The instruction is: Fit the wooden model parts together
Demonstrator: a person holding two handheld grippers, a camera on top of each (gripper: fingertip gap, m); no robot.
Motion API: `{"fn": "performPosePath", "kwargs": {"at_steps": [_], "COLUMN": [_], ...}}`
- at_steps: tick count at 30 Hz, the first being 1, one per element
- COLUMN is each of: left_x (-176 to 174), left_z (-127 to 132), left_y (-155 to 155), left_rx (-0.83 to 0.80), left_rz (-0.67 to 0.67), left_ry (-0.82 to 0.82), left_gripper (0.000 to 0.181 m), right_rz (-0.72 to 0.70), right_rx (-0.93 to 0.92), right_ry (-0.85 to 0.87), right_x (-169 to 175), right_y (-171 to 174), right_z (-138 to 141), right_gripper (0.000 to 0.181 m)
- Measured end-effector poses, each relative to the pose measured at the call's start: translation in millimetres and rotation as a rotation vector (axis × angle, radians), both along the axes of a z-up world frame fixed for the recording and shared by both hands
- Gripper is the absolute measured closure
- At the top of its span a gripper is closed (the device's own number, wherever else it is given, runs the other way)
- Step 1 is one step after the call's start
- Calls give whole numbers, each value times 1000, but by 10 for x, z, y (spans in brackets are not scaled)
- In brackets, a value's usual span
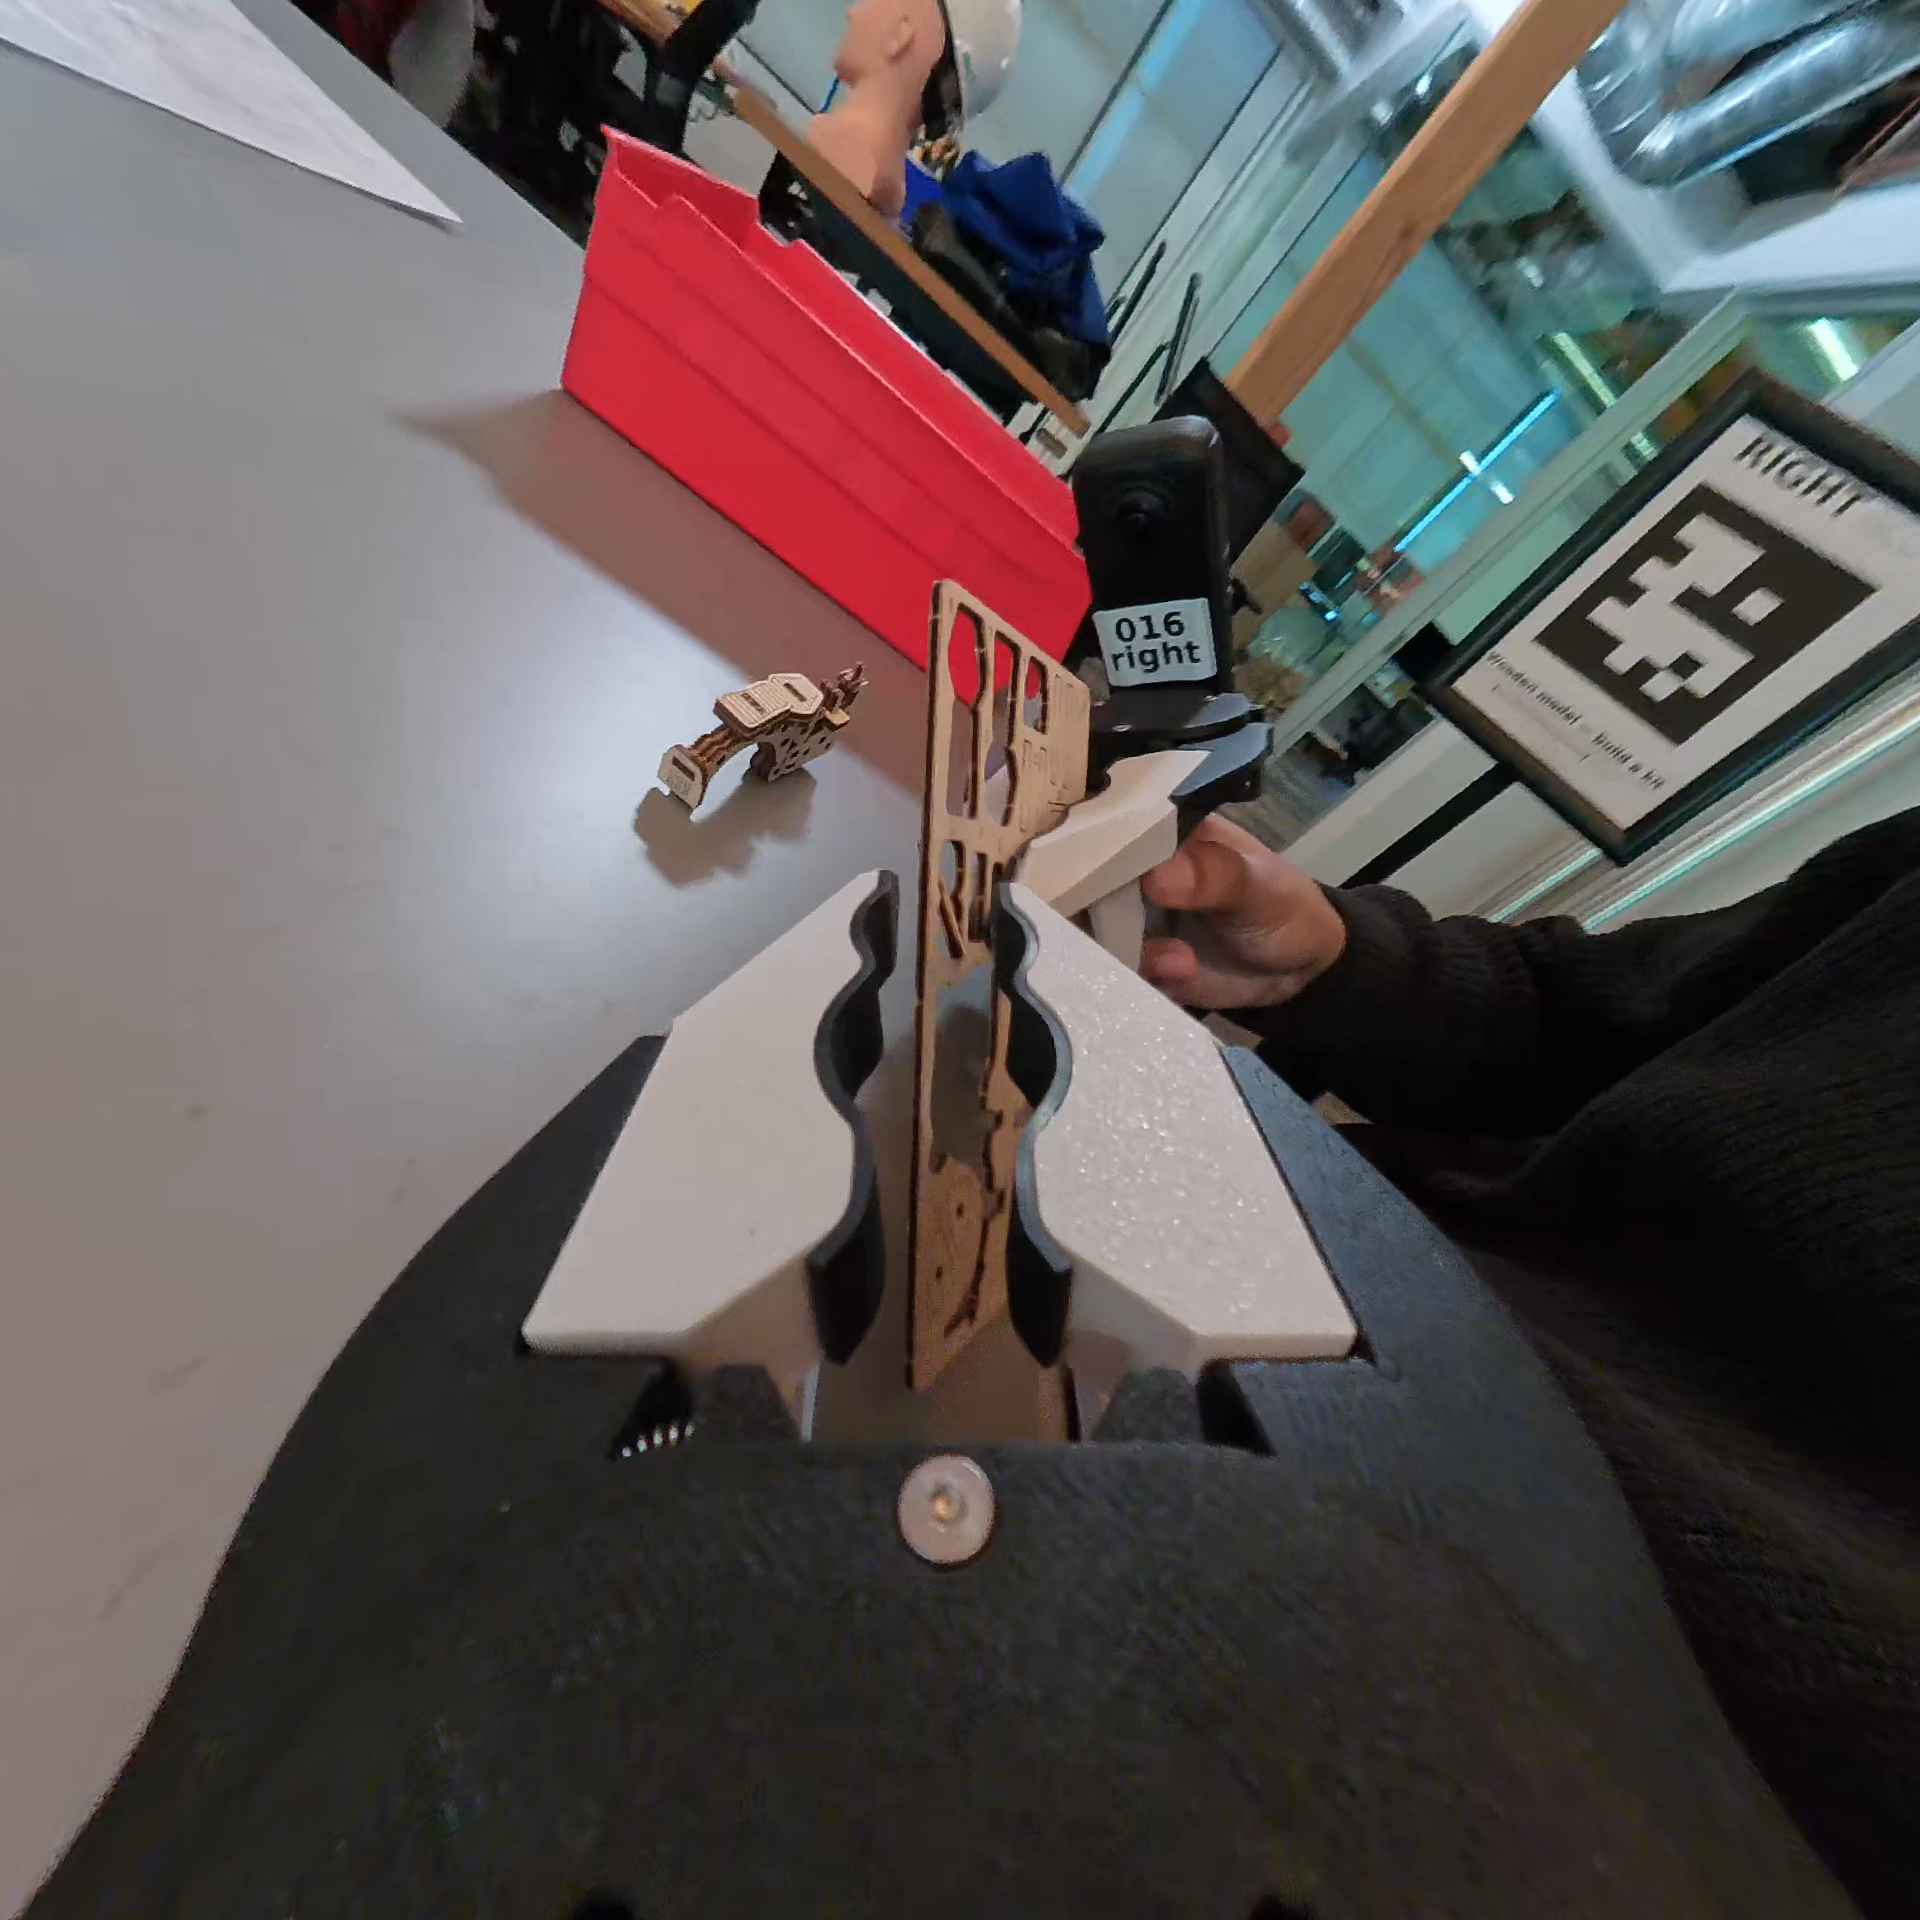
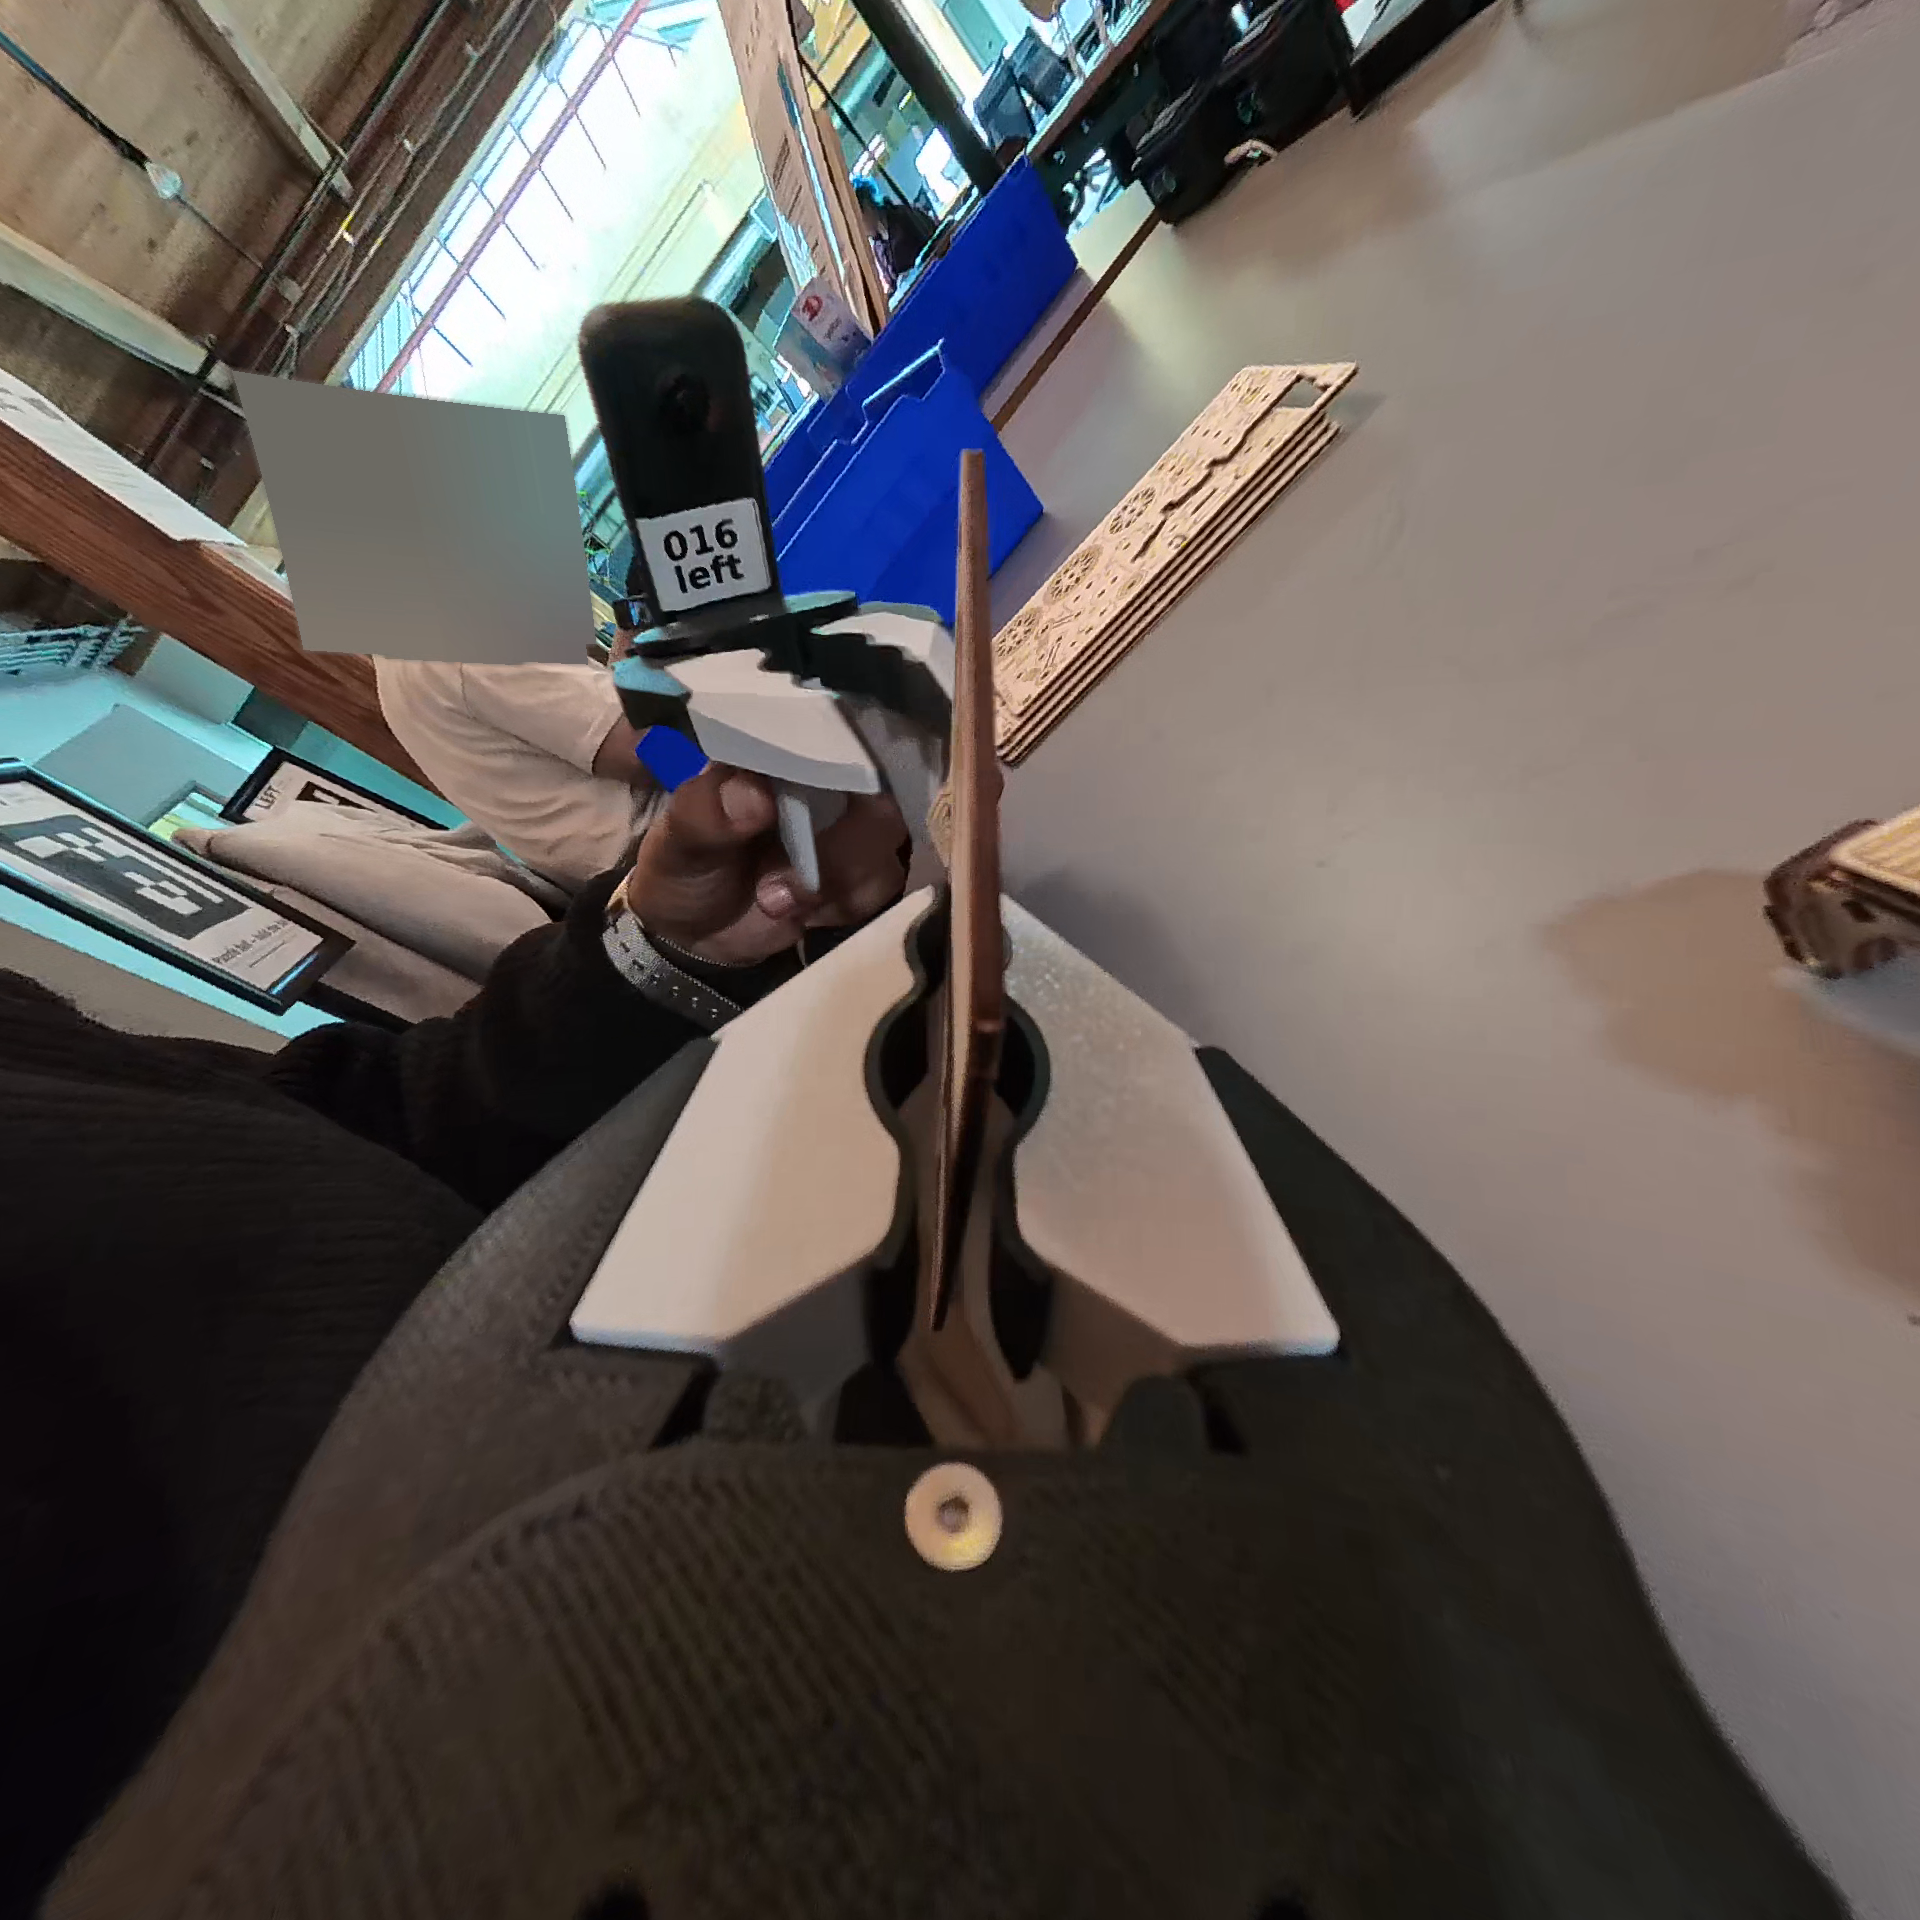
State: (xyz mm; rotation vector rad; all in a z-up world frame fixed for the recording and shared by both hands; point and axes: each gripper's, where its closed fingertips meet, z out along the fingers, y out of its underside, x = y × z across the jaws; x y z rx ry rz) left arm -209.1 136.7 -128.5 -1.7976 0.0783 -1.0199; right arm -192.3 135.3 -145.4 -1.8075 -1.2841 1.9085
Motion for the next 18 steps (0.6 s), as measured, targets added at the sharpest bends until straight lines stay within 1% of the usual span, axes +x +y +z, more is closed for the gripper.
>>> {"fn": "performPosePath", "kwargs": {"at_steps": [3, 8, 12, 15, 18], "left_x": [-21, 86, 85, 81, 58], "left_z": [-31, -82, -90, -92, -63], "left_y": [-25, -35, -29, -24, -16], "left_rx": [-24, -57, -61, -66, -56], "left_rz": [-22, -74, -70, -65, -50], "left_ry": [-35, -65, -66, -77, -94], "left_gripper": [165, 168, 174, 174, 168], "right_rz": [-8, 0, 11, 9, -13], "right_rx": [-9, -17, -20, -20, -12], "right_ry": [6, 13, 19, 18, 18], "right_x": [11, 9, 6, 5, 6], "right_y": [45, 29, 1, 2, 44], "right_z": [10, 13, 21, 14, 10], "right_gripper": [180, 179, 179, 179, 180]}}
